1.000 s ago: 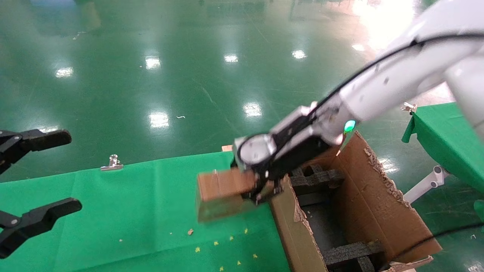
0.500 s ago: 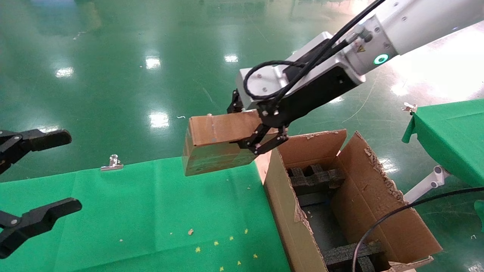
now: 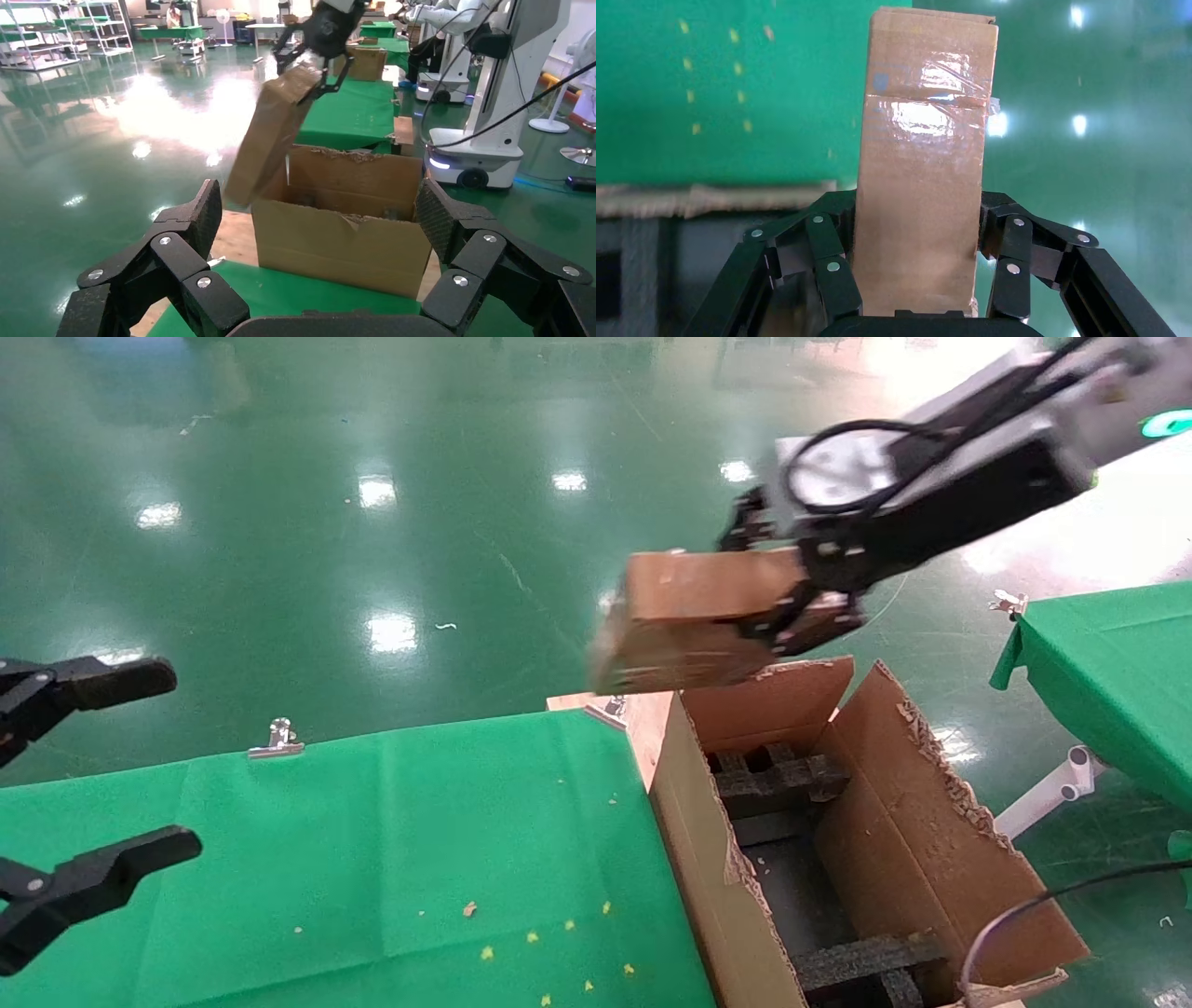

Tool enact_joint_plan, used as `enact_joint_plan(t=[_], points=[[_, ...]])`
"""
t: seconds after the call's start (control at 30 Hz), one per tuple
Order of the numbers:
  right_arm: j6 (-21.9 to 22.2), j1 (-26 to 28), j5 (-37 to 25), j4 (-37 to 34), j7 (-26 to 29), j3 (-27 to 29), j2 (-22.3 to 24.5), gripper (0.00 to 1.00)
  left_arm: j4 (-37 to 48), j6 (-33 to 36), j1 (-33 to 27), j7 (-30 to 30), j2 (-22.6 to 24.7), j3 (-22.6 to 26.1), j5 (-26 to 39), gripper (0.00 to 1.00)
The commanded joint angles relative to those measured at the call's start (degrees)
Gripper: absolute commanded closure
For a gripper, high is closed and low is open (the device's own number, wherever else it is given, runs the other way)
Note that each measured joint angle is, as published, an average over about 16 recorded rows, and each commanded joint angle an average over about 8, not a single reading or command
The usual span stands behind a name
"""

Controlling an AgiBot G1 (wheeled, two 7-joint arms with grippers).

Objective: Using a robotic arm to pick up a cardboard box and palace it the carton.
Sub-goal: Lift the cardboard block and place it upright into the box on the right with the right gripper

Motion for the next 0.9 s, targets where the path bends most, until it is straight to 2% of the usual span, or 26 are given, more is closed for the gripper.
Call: enact_joint_plan(t=[0.03,0.27,0.5,0.67,0.9], points=[[-0.12,1.68,-0.61,-0.21,-0.37,-1.49,1.56,1.00,0.00,0.00,0.00,0.00,0.00,0.00,0.00,0.00],[-0.33,6.76,-1.12,-0.13,0.35,-9.14,6.78,1.00,0.00,0.00,0.00,0.00,0.00,0.00,0.00,0.00],[0.03,8.46,0.68,-1.38,2.62,-16.22,11.88,1.00,0.00,0.00,0.00,0.00,0.00,0.00,0.00,0.00],[1.26,6.67,3.59,-4.35,5.88,-18.62,15.76,1.00,0.00,0.00,0.00,0.00,0.00,0.00,0.00,0.00],[5.46,0.64,9.43,-7.99,13.18,-18.97,20.76,1.00,0.00,0.00,0.00,0.00,0.00,0.00,0.00,0.00]])
